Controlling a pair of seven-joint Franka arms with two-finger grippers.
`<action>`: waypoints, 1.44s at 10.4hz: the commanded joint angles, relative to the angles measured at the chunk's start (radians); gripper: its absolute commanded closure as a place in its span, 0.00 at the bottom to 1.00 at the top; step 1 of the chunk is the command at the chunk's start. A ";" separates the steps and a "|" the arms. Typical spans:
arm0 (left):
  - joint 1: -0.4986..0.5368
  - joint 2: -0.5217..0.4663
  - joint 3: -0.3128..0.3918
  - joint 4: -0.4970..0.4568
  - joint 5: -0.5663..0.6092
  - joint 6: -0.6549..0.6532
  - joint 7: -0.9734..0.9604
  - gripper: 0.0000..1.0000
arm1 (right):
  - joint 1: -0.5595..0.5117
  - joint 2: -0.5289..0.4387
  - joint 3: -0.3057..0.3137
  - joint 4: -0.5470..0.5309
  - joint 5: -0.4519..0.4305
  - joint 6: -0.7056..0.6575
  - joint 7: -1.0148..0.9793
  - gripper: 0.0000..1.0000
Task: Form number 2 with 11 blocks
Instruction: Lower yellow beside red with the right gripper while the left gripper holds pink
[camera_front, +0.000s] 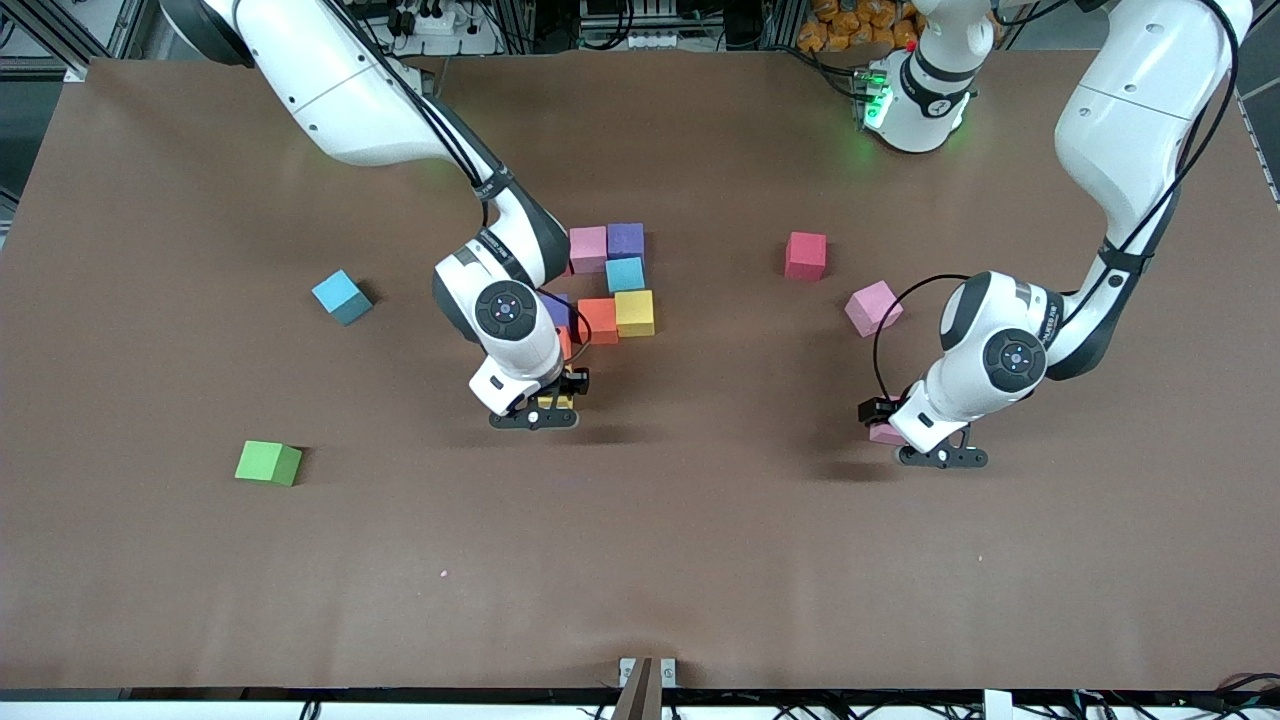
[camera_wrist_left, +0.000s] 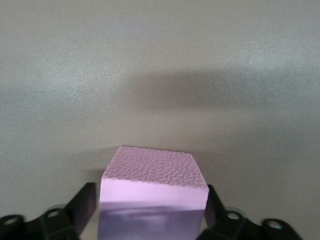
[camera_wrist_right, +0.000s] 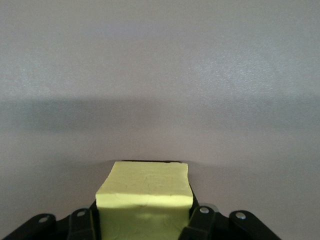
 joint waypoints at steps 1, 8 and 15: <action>0.007 -0.025 -0.004 -0.023 0.019 0.010 -0.026 0.68 | -0.006 -0.004 0.011 -0.006 -0.018 -0.006 0.011 0.64; -0.007 -0.026 -0.005 0.018 0.007 -0.002 -0.040 0.68 | -0.015 -0.004 0.021 -0.016 -0.017 -0.018 0.014 0.39; -0.132 0.026 -0.007 0.193 0.001 -0.134 -0.236 0.68 | -0.072 -0.135 0.023 -0.009 -0.009 -0.096 0.002 0.00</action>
